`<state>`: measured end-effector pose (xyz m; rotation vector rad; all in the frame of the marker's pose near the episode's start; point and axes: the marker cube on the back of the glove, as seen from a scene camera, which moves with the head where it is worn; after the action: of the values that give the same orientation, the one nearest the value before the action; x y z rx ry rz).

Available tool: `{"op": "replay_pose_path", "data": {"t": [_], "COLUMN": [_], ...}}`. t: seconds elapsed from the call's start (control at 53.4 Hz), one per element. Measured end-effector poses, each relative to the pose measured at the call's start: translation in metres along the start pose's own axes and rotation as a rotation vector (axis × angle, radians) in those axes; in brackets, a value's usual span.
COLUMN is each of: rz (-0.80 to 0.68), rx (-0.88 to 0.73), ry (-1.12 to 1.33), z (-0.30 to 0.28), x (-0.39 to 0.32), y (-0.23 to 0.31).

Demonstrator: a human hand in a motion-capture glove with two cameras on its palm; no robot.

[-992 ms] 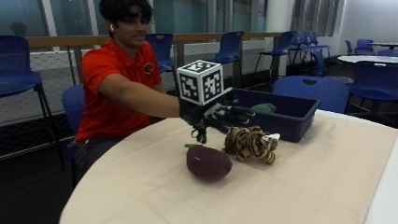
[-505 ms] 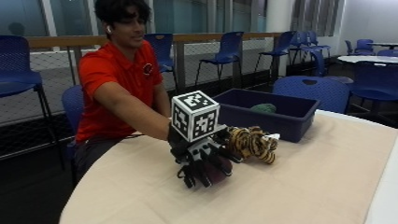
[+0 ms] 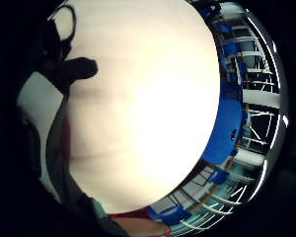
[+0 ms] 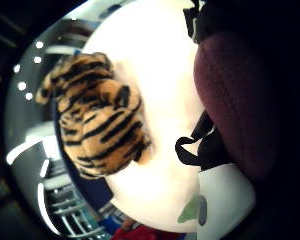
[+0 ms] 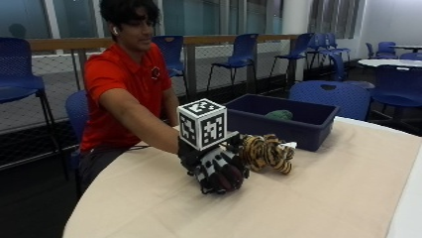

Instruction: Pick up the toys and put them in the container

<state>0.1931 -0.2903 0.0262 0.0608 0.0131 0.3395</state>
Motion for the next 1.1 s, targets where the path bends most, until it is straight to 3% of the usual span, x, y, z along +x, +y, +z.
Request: {"op": "replay_pose_path", "data": {"t": [0.262, 0.431, 0.674, 0.936, 1.104], "rz": [-0.035, -0.107, -0.27, -0.465, -0.546], "rx": [0.03, 0.07, 0.105, 0.039, 0.043], "ry": [-0.082, -0.022, -0.053, -0.088, -0.075], "z": [-0.034, -0.093, -0.151, -0.147, -0.13], "x": [-0.01, -0.038, -0.139, -0.299, -0.356], "y": [0.026, 0.05, 0.087, 0.122, 0.134]}}
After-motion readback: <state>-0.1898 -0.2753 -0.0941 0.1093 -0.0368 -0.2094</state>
